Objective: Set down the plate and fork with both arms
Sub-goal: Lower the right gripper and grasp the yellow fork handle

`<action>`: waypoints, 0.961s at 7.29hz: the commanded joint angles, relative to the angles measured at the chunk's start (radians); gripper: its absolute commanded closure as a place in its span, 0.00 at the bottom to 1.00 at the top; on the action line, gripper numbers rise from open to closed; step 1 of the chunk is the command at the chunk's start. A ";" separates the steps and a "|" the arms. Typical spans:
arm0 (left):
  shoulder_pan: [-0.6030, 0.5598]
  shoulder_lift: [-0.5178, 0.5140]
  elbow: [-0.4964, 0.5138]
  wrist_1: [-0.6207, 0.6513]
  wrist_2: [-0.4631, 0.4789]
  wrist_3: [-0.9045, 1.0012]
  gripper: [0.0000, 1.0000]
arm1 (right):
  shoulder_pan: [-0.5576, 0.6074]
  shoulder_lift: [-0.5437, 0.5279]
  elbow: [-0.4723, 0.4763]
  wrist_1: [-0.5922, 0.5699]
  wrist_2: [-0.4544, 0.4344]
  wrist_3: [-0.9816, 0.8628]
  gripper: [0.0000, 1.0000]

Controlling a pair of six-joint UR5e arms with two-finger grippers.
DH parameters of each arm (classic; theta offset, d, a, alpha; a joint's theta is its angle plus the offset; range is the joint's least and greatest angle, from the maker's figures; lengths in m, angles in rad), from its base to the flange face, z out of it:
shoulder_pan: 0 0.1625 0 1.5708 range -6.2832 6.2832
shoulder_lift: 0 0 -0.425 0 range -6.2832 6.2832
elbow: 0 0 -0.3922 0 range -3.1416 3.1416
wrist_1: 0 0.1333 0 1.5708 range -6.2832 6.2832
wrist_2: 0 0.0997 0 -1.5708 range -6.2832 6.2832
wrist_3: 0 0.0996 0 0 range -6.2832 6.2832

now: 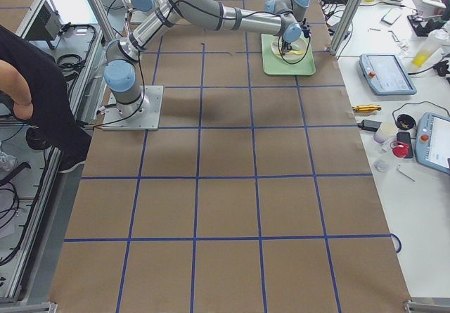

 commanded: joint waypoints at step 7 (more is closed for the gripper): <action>0.000 0.000 0.000 0.000 0.000 0.000 0.00 | -0.081 -0.170 0.185 -0.012 -0.017 -0.084 0.83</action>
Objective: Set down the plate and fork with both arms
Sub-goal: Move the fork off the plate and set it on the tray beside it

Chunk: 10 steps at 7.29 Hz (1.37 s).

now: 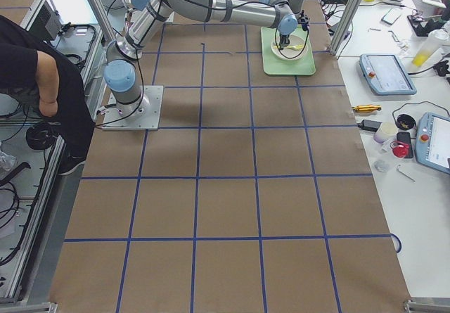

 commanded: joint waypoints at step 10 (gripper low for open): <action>0.000 0.002 0.000 0.002 0.000 0.002 0.00 | -0.087 -0.186 0.247 -0.167 -0.009 -0.099 0.00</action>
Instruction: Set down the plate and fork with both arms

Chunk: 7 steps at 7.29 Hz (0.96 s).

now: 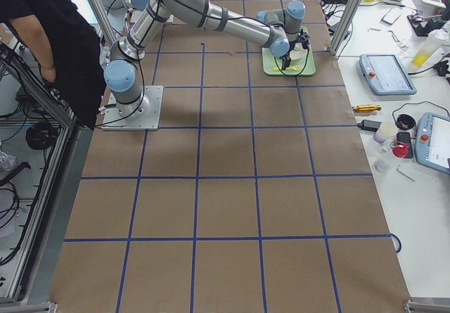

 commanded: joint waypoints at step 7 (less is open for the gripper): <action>0.000 0.011 0.000 -0.001 0.003 0.000 0.00 | -0.017 -0.647 0.565 0.086 -0.077 0.020 0.00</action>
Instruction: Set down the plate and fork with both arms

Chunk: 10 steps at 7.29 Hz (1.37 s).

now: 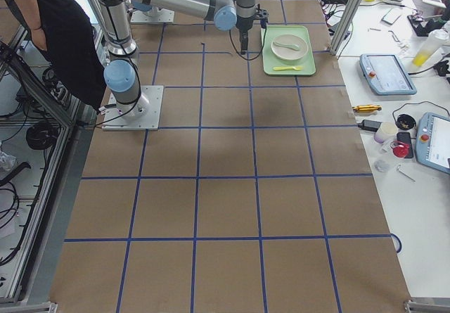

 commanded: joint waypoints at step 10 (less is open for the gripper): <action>0.000 0.047 0.022 -0.077 0.003 0.003 0.00 | 0.007 -0.090 -0.284 0.402 -0.044 0.035 0.00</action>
